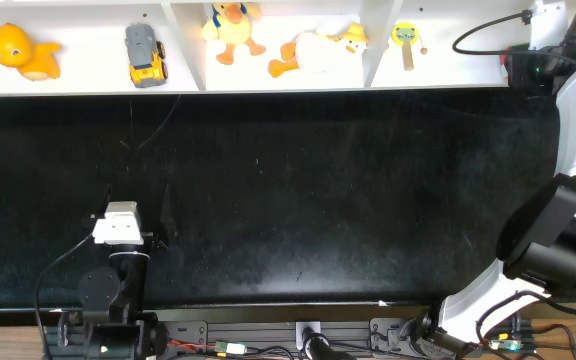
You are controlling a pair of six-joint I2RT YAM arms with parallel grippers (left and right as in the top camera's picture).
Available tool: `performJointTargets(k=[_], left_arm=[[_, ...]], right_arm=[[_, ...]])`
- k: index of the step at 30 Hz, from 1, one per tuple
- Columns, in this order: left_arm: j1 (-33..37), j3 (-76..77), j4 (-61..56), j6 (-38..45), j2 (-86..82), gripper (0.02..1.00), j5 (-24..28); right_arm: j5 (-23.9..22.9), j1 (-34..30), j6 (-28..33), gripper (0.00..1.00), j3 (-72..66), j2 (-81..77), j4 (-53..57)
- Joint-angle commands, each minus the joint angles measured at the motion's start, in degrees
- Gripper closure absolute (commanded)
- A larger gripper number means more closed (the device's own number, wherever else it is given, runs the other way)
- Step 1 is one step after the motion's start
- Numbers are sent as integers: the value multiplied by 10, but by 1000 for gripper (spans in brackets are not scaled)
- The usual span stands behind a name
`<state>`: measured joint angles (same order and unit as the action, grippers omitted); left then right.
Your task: Store Toys
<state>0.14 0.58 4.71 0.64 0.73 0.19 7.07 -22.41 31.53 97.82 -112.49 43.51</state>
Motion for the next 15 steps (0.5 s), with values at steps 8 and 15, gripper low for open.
performJointTargets(k=[8, 15], left_arm=[[3, -1, 2, 11, -6, 20, -3], [3, -1, 2, 11, -6, 20, -3]], right_arm=[[6, 3, -30, 3, 23, -14, -27], [3, 3, -47, 5, 23, -3, -14]])
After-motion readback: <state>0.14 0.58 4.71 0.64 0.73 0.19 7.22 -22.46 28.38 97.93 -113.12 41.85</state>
